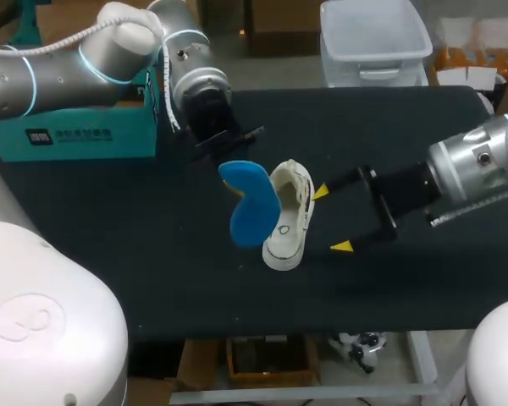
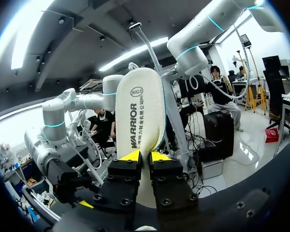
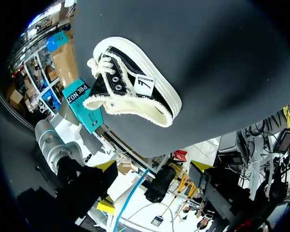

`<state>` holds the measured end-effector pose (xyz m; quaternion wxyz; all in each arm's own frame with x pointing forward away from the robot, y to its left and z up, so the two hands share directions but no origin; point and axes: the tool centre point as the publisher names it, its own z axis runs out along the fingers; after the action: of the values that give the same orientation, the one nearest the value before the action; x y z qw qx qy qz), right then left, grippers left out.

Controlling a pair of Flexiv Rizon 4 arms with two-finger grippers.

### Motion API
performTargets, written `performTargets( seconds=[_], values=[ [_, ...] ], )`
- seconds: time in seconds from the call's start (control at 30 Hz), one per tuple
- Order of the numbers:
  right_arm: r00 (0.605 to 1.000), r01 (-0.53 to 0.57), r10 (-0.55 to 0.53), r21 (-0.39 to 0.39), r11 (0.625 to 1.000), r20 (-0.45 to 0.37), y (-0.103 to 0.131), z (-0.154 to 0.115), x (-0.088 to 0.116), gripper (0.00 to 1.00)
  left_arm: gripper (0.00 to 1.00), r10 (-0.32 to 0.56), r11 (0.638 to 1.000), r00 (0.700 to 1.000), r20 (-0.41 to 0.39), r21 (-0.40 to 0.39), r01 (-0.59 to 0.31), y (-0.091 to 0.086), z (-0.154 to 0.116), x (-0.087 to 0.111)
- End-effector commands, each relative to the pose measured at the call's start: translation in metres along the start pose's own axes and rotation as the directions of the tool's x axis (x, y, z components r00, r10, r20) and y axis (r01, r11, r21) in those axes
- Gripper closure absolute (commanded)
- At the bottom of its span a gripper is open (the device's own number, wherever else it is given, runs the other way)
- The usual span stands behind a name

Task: Open the shoe tongue, take the insole out of the shoe, put the insole back into the shoe, and pack the shoe into the shoebox

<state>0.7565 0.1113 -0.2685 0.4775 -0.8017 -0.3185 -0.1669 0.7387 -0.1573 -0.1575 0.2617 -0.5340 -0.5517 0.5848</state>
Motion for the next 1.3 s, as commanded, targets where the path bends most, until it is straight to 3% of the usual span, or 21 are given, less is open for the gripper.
performTargets(
  seconds=[0.03,0.47,0.87,0.93,1.1,1.17,1.3],
  values=[
    [1.0,-0.006,0.006,0.015,1.0,-0.011,0.001,0.002,0.0,0.0,1.0,0.02,0.998,1.0,-0.016,-0.055,-0.021,-0.002,0.008,0.0],
    [0.999,-0.044,0.047,0.134,0.99,-0.023,0.011,0.018,0.002,0.0,1.0,0.12,0.96,0.99,-0.076,-0.245,-0.135,0.021,0.021,0.002],
    [0.997,-0.059,0.068,0.179,0.982,-0.044,0.023,0.025,0.008,0.01,1.0,0.167,0.901,0.973,-0.159,-0.375,-0.216,0.045,0.03,-0.011],
    [0.996,-0.065,0.075,0.184,0.981,-0.046,0.025,0.025,0.009,0.11,1.0,0.164,0.89,0.972,-0.169,-0.4,-0.22,0.05,0.032,-0.014],
    [0.995,-0.077,0.089,0.188,0.979,-0.053,0.026,0.025,0.011,0.49,1.0,0.161,0.879,0.97,-0.183,-0.421,-0.226,0.057,0.031,-0.02],
    [0.994,-0.08,0.092,0.188,0.979,-0.056,0.027,0.026,0.012,0.54,1.0,0.163,0.878,0.969,-0.187,-0.42,-0.228,0.06,0.03,-0.021],
    [0.993,-0.063,0.083,0.217,0.974,-0.085,0.027,0.029,0.015,0.54,1.0,0.16,0.869,0.969,-0.186,-0.439,-0.228,0.067,0.028,-0.022]
  ],
)
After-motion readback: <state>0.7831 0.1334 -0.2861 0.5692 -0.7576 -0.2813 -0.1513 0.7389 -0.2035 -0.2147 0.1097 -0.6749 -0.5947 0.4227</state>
